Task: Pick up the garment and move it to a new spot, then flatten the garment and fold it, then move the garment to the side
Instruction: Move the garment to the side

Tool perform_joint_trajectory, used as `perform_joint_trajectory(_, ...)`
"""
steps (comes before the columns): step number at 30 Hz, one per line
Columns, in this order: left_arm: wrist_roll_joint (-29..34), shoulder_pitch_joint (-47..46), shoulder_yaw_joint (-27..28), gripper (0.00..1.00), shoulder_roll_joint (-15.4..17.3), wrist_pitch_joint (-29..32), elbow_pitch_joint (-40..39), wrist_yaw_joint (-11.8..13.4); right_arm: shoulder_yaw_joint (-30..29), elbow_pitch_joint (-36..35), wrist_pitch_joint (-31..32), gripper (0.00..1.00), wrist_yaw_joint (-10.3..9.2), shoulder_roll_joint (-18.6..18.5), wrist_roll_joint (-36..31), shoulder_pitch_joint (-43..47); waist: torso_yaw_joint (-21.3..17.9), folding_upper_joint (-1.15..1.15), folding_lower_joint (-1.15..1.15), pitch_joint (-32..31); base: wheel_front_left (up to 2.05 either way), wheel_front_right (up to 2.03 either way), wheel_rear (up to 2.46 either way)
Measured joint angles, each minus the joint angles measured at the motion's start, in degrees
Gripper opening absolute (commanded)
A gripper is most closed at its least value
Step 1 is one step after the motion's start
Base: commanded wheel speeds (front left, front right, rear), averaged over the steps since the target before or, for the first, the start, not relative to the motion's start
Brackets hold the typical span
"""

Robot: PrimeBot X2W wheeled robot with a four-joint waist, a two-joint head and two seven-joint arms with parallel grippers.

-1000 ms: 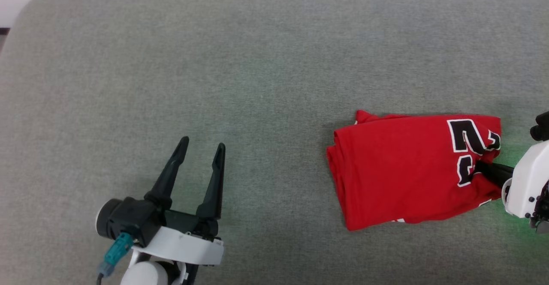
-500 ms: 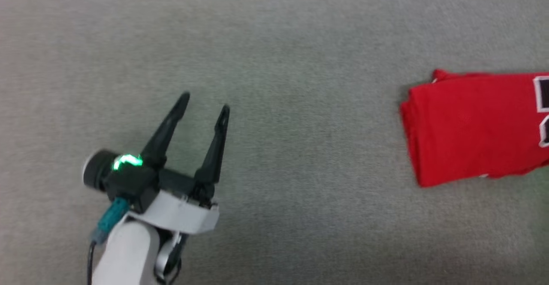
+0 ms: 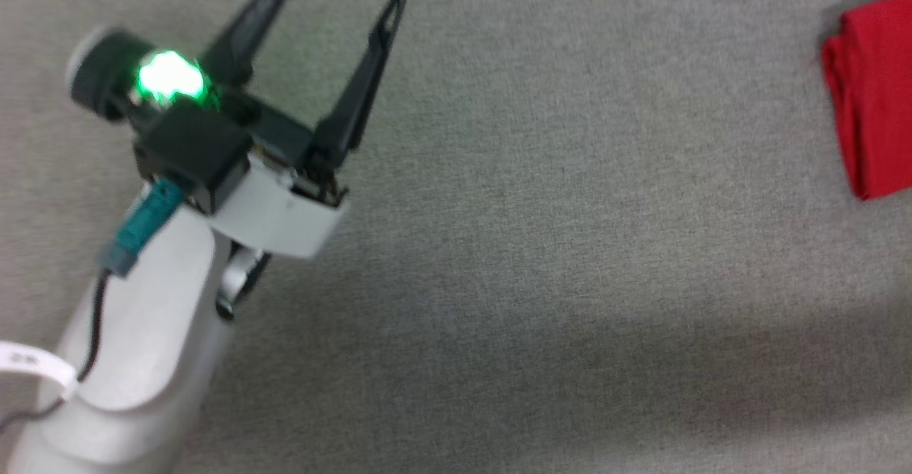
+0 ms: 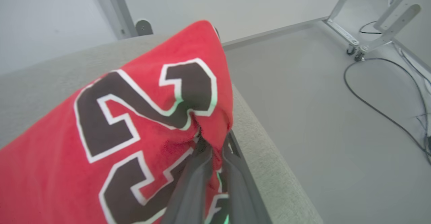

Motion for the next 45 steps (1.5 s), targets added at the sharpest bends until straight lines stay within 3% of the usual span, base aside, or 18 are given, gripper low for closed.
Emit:
perform_joint_trajectory(7,-0.01,-6.88,-2.3,1.0,1.53,0.0,0.19,0.0,1.62,11.01,-5.93,0.0,0.0,1.11,-4.52,-8.27,-1.87,0.0,0.0,5.23,0.0,0.0,0.0)
perform_joint_trajectory(17,-0.16,-8.7,-3.49,1.0,2.79,0.0,0.13,0.0,2.75,23.21,-15.28,0.0,0.0,3.6,-8.65,-16.07,-2.74,0.0,0.0,9.21,0.0,0.0,0.0)
perform_joint_trajectory(19,-0.08,-8.57,-3.11,1.0,2.81,0.0,0.36,0.0,3.22,24.63,-16.48,0.44,0.0,4.22,-9.22,-16.63,-2.6,0.0,0.0,9.05,0.0,0.0,0.0)
perform_joint_trajectory(20,-0.07,-8.39,-2.74,1.0,2.8,0.0,0.47,0.0,3.41,25.33,-17.11,0.95,0.0,4.35,-9.42,-16.99,-2.54,0.0,0.0,8.81,0.0,0.0,0.0)
perform_joint_trajectory(21,-0.05,-8.12,-2.4,1.0,2.77,0.0,0.56,0.0,3.83,25.86,-17.56,1.0,0.0,4.34,-9.81,-17.22,-2.5,0.0,0.0,8.53,0.0,0.0,0.0)
perform_joint_trajectory(30,0.01,-0.04,1.88,1.0,-0.62,0.0,1.26,0.0,10.14,25.32,-19.98,1.0,0.0,2.91,-11.22,-16.08,-1.69,0.0,0.0,3.95,0.0,0.0,0.0)
perform_joint_trajectory(38,0.35,13.23,6.87,1.0,-5.57,0.0,2.01,0.0,20.93,17.45,-23.24,1.0,0.0,5.37,-9.29,-5.34,0.15,0.0,0.0,-3.64,0.0,0.0,0.0)
perform_joint_trajectory(45,0.34,25.23,13.03,1.0,-8.99,0.0,3.42,0.0,23.94,11.46,-25.74,1.0,0.0,8.55,-6.48,3.03,2.76,0.0,0.0,-11.52,0.0,0.0,0.0)
